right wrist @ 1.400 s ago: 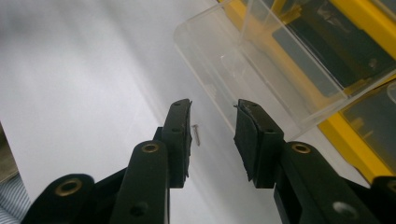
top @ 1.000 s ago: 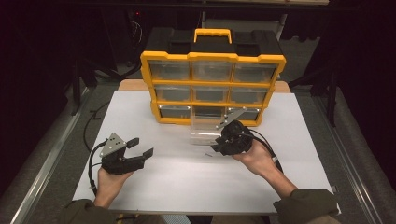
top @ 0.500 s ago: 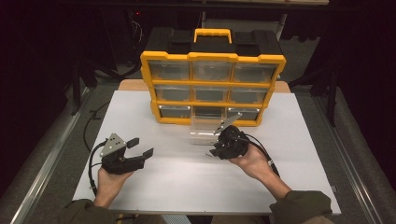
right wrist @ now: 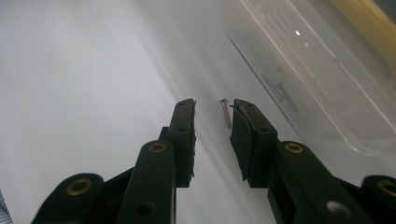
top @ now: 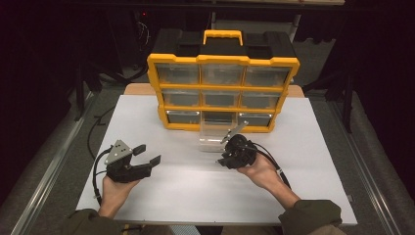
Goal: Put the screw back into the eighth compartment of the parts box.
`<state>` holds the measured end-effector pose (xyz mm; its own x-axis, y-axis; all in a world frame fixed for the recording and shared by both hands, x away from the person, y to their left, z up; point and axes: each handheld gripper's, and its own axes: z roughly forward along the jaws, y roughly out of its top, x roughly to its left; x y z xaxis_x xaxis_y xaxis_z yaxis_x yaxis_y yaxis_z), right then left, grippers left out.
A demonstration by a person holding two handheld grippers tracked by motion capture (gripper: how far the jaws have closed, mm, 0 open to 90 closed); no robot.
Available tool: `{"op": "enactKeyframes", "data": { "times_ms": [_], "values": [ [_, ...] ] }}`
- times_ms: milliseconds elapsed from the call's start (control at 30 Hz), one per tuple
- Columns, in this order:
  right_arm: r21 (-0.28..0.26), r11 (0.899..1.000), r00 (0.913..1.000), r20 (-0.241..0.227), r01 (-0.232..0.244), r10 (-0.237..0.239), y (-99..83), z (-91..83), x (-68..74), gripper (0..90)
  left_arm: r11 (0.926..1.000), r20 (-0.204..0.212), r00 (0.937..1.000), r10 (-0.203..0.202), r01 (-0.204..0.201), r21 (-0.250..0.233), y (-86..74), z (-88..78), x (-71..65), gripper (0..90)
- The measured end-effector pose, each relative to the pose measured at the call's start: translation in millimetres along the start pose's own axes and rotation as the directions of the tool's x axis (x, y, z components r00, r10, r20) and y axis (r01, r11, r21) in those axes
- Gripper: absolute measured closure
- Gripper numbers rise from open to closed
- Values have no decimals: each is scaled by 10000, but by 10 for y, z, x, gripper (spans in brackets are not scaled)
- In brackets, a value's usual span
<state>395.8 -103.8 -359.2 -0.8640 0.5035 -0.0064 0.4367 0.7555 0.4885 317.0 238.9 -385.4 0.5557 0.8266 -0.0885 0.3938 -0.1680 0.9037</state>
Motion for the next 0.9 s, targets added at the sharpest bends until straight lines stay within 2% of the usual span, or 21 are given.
{"op": "enactKeyframes", "data": {
  "times_ms": [633,900],
  "values": [
    [487,9988,10000,-38,34,-32,27,247,6,751,10000,-21,10000,-15,15,-18,1,-1,2,306],
    [691,9976,9999,115,102,-110,43,325,18,756,10000,-16,10000,-16,16,-16,1,0,2,305]
  ]
}}
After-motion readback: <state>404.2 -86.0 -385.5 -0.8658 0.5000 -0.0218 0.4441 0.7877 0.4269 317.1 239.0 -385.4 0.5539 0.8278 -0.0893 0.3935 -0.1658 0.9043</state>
